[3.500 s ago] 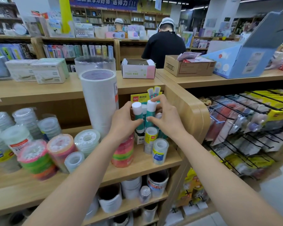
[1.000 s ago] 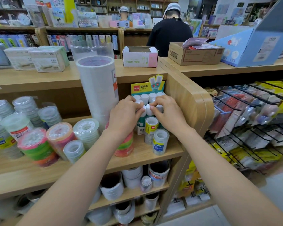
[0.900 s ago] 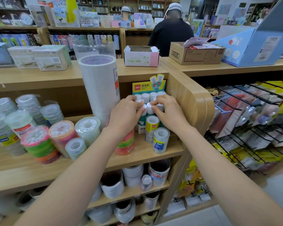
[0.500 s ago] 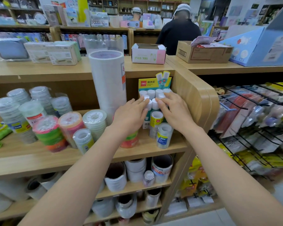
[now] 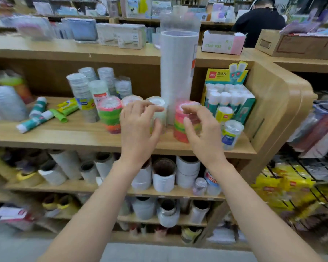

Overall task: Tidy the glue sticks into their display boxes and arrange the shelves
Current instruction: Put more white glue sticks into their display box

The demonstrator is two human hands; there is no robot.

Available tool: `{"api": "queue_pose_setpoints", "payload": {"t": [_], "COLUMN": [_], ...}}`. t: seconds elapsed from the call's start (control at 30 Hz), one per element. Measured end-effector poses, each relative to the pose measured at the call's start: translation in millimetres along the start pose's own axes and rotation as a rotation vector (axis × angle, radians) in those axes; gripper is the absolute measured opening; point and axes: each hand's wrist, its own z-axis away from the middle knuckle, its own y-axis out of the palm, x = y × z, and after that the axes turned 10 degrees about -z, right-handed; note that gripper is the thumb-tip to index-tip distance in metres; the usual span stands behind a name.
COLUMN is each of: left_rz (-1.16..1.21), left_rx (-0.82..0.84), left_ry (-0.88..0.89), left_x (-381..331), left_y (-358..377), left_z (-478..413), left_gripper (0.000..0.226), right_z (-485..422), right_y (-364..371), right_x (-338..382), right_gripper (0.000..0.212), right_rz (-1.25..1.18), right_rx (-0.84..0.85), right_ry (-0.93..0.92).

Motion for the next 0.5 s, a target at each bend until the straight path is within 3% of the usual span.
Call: {"api": "queue_pose_setpoints", "payload": {"t": [0.17,0.33,0.43,0.5], "left_rz": [-0.254,-0.399,-0.426,-0.386], "left_rx": [0.066,0.412,0.562,0.556], "left_ry": [-0.236,-0.404,-0.294,-0.152], "left_x": [78,183,238,262], "left_y": [-28,-54,-69,-80], "left_z": [37,61,77,81], "left_gripper": [0.046,0.053,0.053,0.050], "right_z": [24,33,38,39], "right_y": [79,173,223,247], "right_x": [26,41,41,43], "right_gripper": [0.036,0.045,0.053,0.059], "right_rz": [-0.079,0.041,0.359,0.499], "right_rx": [0.203,0.540,0.599,0.447], "right_ry": [-0.047,0.049,0.139,0.155]}}
